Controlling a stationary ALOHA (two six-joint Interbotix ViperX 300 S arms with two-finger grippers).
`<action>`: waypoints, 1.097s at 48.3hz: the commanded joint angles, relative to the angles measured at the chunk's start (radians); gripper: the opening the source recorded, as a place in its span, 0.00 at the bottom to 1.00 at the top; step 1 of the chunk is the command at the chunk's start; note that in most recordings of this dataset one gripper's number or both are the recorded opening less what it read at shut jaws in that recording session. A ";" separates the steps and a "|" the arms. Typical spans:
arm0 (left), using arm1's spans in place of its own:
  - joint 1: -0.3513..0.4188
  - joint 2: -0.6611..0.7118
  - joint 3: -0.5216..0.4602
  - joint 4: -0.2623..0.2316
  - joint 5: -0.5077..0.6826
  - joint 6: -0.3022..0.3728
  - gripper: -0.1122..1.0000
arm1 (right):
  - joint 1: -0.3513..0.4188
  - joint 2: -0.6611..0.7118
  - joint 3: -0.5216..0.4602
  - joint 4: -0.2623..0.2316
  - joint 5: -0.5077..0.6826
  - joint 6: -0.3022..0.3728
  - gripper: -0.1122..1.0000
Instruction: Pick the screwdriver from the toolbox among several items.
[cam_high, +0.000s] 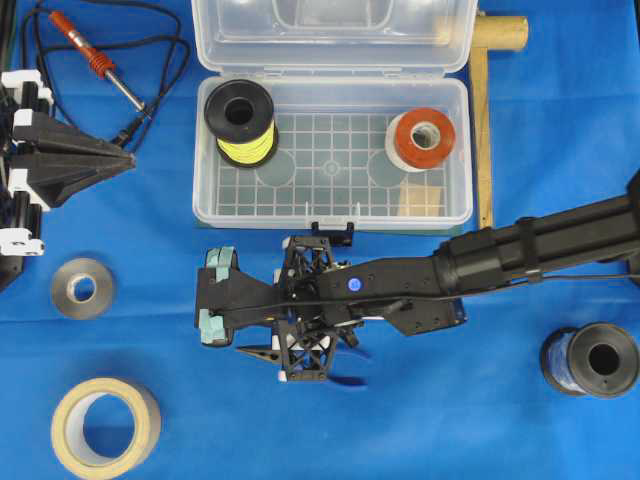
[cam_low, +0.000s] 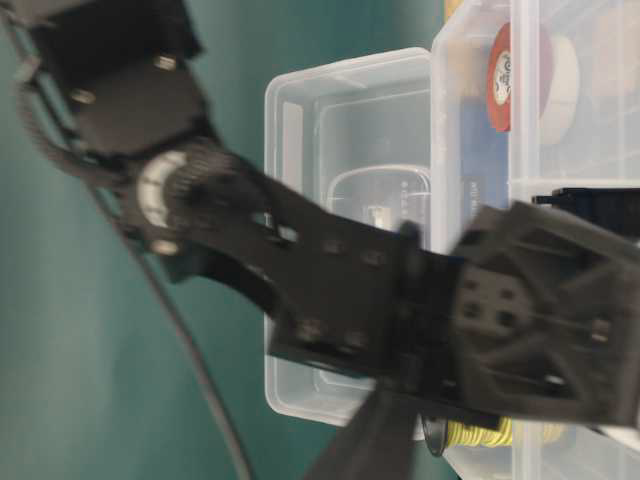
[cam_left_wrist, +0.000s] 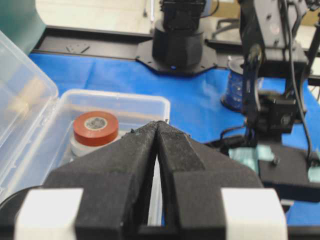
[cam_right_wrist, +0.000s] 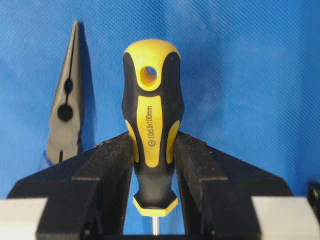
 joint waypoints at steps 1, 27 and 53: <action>0.002 0.005 -0.011 -0.002 -0.005 0.002 0.10 | -0.002 -0.006 -0.023 0.012 -0.028 0.003 0.33; 0.003 0.005 -0.011 0.000 -0.005 0.002 0.10 | -0.031 -0.044 -0.025 0.035 0.107 0.023 0.65; 0.002 0.005 -0.006 -0.002 -0.005 -0.008 0.10 | -0.029 -0.652 0.364 -0.253 -0.034 0.117 0.81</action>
